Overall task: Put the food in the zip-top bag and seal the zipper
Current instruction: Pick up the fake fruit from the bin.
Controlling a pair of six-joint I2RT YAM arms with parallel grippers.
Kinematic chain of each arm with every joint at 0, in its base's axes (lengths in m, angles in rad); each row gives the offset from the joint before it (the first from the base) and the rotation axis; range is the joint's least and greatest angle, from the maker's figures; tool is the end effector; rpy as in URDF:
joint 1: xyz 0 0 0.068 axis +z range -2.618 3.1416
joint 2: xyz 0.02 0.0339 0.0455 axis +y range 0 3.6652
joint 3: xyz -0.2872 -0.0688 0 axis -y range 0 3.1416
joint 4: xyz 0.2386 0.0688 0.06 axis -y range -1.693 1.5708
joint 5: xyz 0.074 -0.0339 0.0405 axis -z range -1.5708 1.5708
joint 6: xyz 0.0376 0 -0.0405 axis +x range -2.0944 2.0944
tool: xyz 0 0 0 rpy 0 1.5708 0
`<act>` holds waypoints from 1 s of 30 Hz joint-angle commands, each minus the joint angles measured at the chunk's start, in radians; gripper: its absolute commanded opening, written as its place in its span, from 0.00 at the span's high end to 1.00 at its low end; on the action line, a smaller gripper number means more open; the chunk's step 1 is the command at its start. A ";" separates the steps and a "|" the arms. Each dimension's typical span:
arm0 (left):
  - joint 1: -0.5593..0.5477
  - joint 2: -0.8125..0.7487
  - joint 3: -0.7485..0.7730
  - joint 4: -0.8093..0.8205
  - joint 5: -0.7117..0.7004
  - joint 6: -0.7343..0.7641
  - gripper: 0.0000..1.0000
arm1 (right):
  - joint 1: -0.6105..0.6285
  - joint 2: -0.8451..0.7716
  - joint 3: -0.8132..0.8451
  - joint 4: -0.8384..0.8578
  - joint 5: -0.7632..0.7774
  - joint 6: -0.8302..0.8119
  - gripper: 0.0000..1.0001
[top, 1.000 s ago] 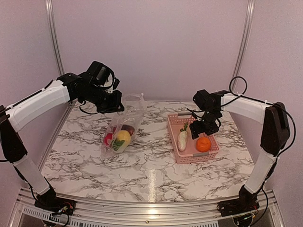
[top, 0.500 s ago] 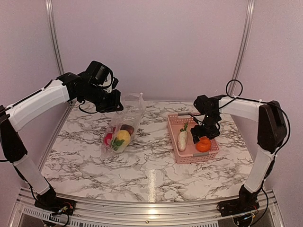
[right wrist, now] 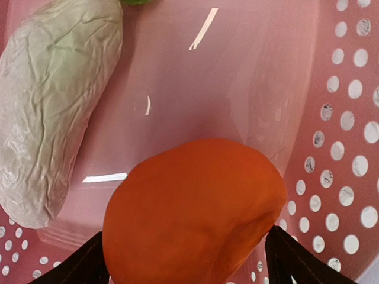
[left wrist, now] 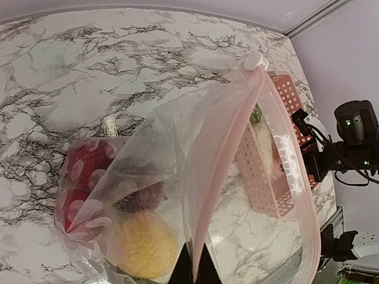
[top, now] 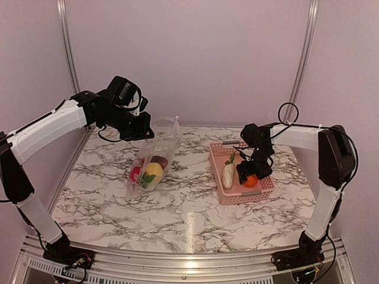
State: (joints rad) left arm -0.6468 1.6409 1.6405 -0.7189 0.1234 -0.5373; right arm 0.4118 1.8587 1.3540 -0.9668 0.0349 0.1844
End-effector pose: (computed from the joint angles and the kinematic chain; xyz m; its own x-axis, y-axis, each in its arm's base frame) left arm 0.2865 -0.2221 0.3866 -0.7956 -0.0357 -0.6048 0.3082 0.8356 -0.4547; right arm 0.3217 0.1391 0.2150 -0.9692 -0.2234 -0.1038 -0.2229 0.9747 -0.0160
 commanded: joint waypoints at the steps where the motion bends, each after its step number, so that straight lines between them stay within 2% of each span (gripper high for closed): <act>1: 0.009 0.007 0.022 -0.002 0.007 0.012 1.00 | -0.006 0.010 0.008 0.017 -0.024 0.011 0.15; 12: 0.010 0.008 0.019 -0.003 0.014 0.010 1.00 | -0.005 0.011 0.046 0.002 0.002 0.001 0.11; 30: 0.011 0.016 0.028 -0.005 0.019 0.005 1.00 | -0.015 0.148 0.204 0.014 0.016 -0.016 0.12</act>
State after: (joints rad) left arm -0.6422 1.6459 1.6409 -0.7189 0.1387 -0.5381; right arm 0.4061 1.9961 1.5120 -0.9646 0.0437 0.1638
